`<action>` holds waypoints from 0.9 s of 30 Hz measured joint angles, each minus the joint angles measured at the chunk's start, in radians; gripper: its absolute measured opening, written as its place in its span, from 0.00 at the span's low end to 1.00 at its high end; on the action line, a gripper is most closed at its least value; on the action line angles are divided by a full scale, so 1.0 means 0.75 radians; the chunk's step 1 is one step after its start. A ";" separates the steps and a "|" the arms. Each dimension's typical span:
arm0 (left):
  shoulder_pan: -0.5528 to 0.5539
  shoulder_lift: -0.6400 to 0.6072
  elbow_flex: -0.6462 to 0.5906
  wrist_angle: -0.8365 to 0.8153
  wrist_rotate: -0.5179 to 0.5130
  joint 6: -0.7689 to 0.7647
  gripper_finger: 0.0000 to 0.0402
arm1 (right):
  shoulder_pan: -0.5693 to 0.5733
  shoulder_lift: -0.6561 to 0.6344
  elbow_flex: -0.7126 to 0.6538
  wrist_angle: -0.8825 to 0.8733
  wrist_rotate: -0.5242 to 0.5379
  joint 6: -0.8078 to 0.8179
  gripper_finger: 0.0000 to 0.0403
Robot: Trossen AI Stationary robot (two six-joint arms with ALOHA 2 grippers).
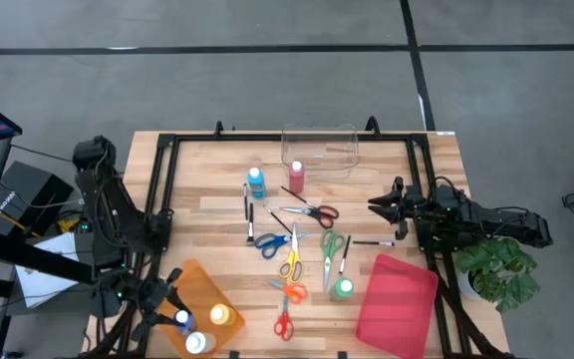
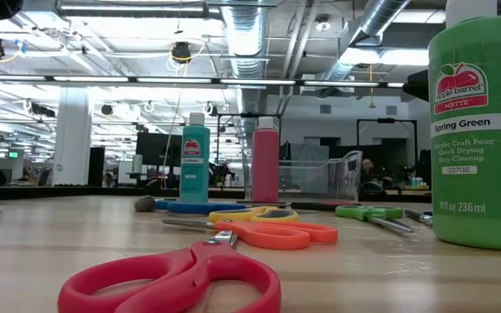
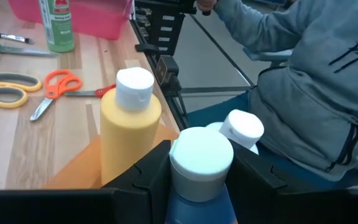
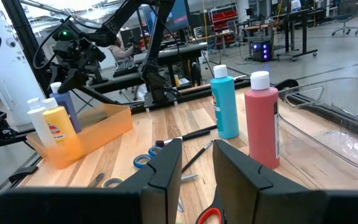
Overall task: Pick & Place Paint Supplies
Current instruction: Put the purple paint bottle into the orange bin
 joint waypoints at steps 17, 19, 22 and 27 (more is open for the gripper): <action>0.001 0.025 -0.061 0.120 -0.002 -0.010 0.32 | 0.000 0.000 0.000 0.000 0.000 0.000 0.22; 0.000 0.025 -0.082 0.159 -0.001 -0.011 0.32 | 0.000 0.000 0.000 0.000 0.000 0.000 0.22; 0.001 0.025 -0.100 0.191 -0.001 -0.010 0.32 | 0.000 0.000 0.000 0.000 0.000 0.000 0.22; 0.001 0.025 -0.102 0.218 0.017 -0.010 0.32 | 0.000 0.000 0.000 0.000 0.000 0.000 0.22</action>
